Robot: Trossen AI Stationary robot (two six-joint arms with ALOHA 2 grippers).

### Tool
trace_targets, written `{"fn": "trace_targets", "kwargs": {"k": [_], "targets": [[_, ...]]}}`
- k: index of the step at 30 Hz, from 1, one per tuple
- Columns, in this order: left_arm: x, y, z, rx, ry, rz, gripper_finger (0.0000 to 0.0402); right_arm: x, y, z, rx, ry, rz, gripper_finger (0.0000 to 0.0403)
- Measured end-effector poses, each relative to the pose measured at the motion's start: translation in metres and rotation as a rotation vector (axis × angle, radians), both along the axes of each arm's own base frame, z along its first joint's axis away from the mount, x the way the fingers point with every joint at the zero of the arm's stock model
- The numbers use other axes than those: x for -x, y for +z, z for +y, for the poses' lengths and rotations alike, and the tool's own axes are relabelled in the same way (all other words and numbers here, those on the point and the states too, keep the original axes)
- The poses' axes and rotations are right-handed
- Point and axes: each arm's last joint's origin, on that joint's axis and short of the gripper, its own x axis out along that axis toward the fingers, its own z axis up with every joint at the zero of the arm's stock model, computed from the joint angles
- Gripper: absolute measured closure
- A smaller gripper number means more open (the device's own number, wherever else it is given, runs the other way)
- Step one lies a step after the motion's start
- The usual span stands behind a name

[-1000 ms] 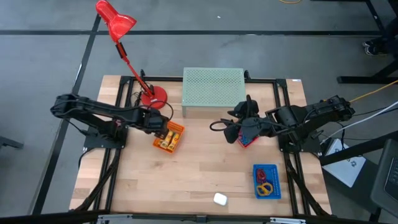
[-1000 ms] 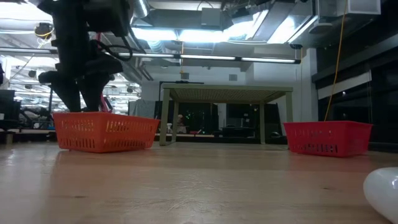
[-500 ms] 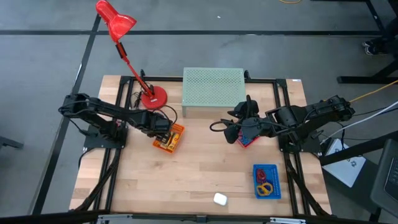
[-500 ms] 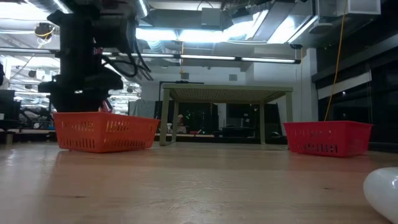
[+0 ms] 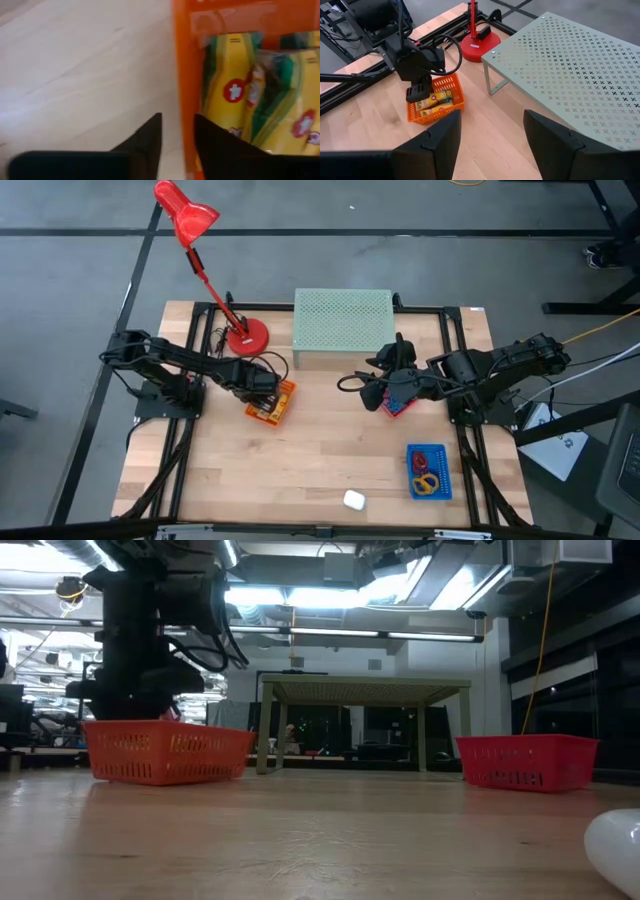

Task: Pick & Place Office Desk Supplies
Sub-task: Put the orange plastic tray on the shelf

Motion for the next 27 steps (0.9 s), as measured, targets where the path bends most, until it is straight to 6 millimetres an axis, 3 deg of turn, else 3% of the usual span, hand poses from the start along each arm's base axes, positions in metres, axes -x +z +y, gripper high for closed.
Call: {"fn": "trace_targets", "kwargs": {"k": [6,27], "targets": [[-0.001,0.005,-0.001,0.050,-0.011,-0.043,0.0392,0.000,0.000,0.000,0.005,0.004,0.003,0.0186],[0.028,0.072,0.000,0.113,0.100,-0.427,0.0400,-0.002,-0.001,-0.006,-0.006,0.002,0.013,0.0186]]}}
